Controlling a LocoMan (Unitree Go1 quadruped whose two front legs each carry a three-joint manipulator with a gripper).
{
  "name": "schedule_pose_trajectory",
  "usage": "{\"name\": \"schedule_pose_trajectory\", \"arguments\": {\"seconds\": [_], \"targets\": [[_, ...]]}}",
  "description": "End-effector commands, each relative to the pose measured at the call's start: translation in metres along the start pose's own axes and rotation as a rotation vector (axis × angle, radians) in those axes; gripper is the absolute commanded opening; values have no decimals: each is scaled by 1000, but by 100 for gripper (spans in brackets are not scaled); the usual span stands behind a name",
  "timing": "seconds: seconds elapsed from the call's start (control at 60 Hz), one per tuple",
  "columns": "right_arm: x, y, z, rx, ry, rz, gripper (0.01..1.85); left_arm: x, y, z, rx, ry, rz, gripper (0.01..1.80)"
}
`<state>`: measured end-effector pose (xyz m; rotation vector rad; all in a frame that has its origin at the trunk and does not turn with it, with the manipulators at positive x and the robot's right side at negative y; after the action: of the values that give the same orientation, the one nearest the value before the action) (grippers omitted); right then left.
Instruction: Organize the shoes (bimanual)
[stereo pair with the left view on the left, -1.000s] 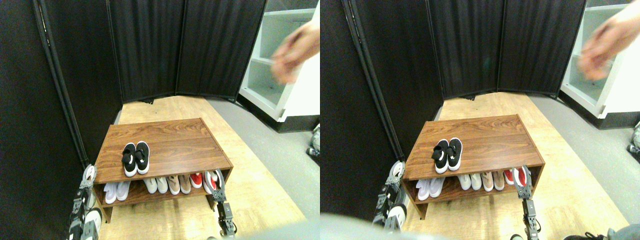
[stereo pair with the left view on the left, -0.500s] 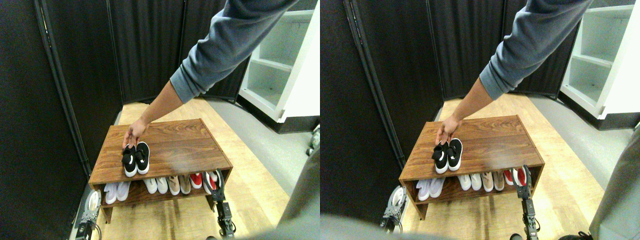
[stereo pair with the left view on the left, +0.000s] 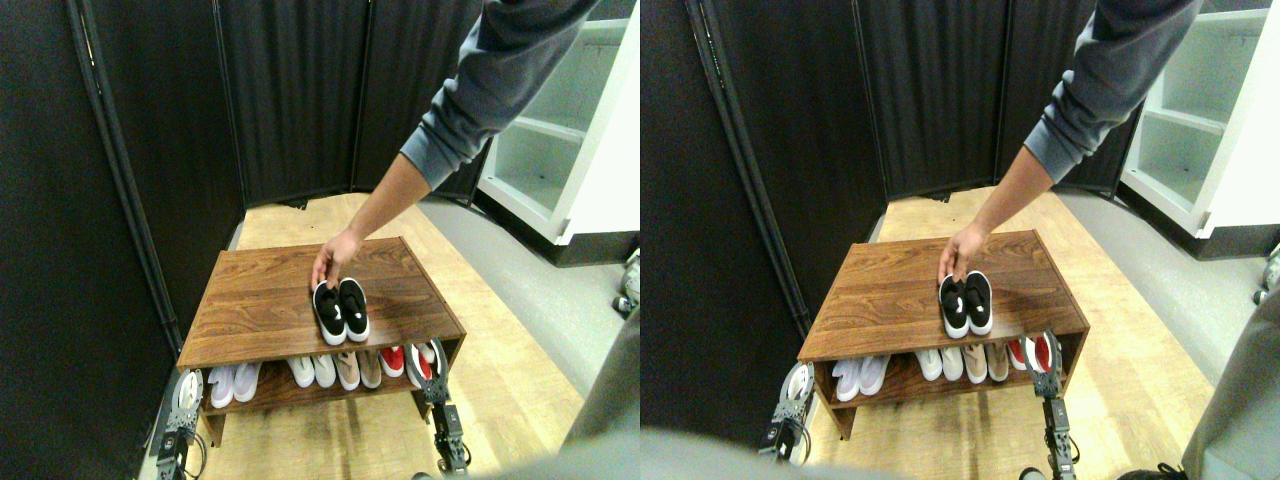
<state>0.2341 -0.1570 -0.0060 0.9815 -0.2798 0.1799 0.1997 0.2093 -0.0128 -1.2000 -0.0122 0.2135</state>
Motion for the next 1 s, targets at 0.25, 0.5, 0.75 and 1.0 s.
{"name": "schedule_pose_trajectory", "arguments": {"seconds": [0.25, 0.5, 0.75, 1.0], "targets": [[-2, 5, 1, 13, -10, 19, 32, 5, -5, -1, -7, 8, -34, 1], [-4, 2, 5, 95, -15, -50, 46, 33, -9, -12, -44, 22, -37, 1], [-4, -10, 5, 225, 36, -150, 61, 55, -5, -25, -37, 28, -30, 1], [-2, -26, 2, 456, 119, -220, 103, 64, -5, -33, -19, 21, -37, 1]]}}
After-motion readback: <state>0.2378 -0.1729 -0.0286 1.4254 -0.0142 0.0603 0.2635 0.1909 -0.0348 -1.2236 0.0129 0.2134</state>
